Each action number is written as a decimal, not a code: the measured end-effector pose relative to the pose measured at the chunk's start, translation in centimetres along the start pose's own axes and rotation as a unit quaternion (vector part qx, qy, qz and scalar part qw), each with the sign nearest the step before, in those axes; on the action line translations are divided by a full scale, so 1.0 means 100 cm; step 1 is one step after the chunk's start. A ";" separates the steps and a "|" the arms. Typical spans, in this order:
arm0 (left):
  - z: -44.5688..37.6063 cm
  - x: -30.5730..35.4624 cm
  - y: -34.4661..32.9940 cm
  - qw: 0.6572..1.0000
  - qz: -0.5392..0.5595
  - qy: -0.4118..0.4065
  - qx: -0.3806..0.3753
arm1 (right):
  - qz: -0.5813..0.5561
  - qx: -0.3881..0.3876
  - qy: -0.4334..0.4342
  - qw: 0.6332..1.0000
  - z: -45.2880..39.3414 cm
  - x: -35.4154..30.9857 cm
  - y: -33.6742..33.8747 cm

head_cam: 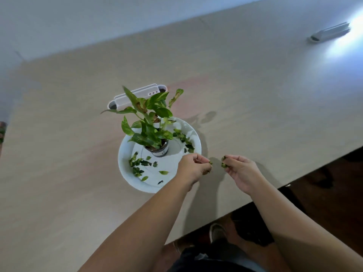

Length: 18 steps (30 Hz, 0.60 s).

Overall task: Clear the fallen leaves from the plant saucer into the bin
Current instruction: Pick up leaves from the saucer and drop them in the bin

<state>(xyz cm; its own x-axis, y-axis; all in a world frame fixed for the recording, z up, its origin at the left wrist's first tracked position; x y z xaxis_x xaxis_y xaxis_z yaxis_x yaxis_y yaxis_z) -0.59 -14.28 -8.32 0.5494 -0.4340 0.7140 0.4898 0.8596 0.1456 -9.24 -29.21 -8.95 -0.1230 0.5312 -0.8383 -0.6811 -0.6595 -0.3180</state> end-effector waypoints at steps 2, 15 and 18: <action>0.005 0.006 -0.039 0.999 -0.031 -0.001 -0.037 | -0.029 0.036 0.012 0.999 0.006 -0.009 0.042; 0.047 -0.015 -0.269 0.960 -0.241 -0.024 -0.138 | -0.025 0.211 0.024 0.977 0.049 -0.026 0.283; 0.043 -0.027 -0.297 0.948 -0.288 -0.026 -0.133 | 0.027 0.249 -0.001 0.968 0.052 -0.017 0.319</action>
<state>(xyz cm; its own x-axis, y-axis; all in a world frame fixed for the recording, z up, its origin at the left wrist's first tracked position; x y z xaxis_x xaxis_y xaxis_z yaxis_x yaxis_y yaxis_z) -19.56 -37.50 -11.59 0.1083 -0.7905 0.6028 0.8552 0.3832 0.3490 -34.51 -48.32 -15.36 -0.1690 0.5038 -0.8471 -0.9370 -0.3486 -0.0204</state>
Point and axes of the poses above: each hand's wrist, its own z-axis away from the middle knuckle, its own y-axis out of the back of the hand, x = y × z, the point moved 9 cm from there along -z, towards the middle knuckle, and after that the axes turned 12 degrees about y, right-handed, at the moved point
